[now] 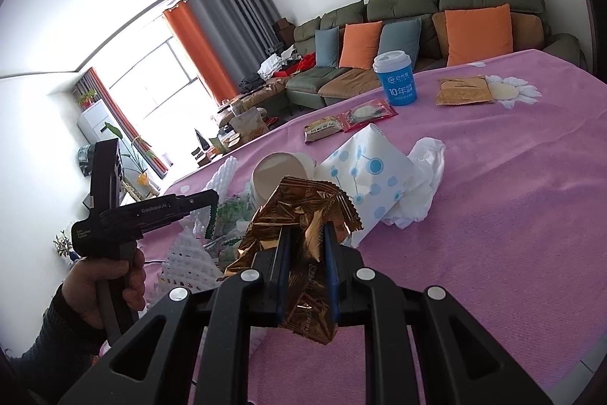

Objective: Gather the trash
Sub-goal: 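Lift the white foam net with the left tool while the right tool holds the gold foil bag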

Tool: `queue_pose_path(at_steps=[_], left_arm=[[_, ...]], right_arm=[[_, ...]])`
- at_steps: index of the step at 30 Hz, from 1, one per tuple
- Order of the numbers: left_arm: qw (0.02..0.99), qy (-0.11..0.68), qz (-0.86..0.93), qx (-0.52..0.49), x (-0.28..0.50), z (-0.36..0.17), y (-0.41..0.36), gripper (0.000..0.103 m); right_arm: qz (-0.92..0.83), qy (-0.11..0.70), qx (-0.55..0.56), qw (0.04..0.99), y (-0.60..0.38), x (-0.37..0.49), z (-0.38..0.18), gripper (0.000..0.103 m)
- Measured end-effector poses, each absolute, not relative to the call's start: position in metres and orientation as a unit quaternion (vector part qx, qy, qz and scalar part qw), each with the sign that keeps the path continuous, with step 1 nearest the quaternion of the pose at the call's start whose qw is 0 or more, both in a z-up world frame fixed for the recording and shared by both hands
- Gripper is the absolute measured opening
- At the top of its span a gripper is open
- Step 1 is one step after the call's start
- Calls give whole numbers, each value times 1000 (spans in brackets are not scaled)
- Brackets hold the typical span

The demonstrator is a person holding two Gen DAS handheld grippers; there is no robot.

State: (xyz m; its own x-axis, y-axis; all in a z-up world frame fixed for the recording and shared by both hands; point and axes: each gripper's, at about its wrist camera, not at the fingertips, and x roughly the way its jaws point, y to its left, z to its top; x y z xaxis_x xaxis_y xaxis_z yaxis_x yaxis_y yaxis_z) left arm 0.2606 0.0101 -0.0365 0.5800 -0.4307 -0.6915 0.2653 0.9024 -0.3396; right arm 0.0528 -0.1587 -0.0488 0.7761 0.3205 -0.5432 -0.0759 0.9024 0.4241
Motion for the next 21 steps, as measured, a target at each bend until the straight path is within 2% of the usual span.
queue_pose_path(at_steps=[9, 14, 18, 19, 20, 21], left_arm=[[906, 346, -195, -146, 235, -6, 43, 15], [903, 359, -180, -149, 223, -10, 59, 21], [901, 367, -173, -151, 214, -21, 73, 16], [901, 367, -170, -153, 213, -23, 75, 18], [900, 370, -168, -161, 212, -24, 78, 26], [897, 370, -170, -170, 212, -27, 81, 31]], right_arm=[[119, 310, 178, 926, -145, 53, -37, 15], [125, 307, 167, 928, -135, 49, -30, 15], [126, 307, 164, 929, -130, 47, -26, 15], [127, 307, 162, 929, -128, 47, -26, 15], [128, 307, 160, 929, -126, 47, -25, 15], [129, 307, 158, 929, -126, 47, -25, 15]])
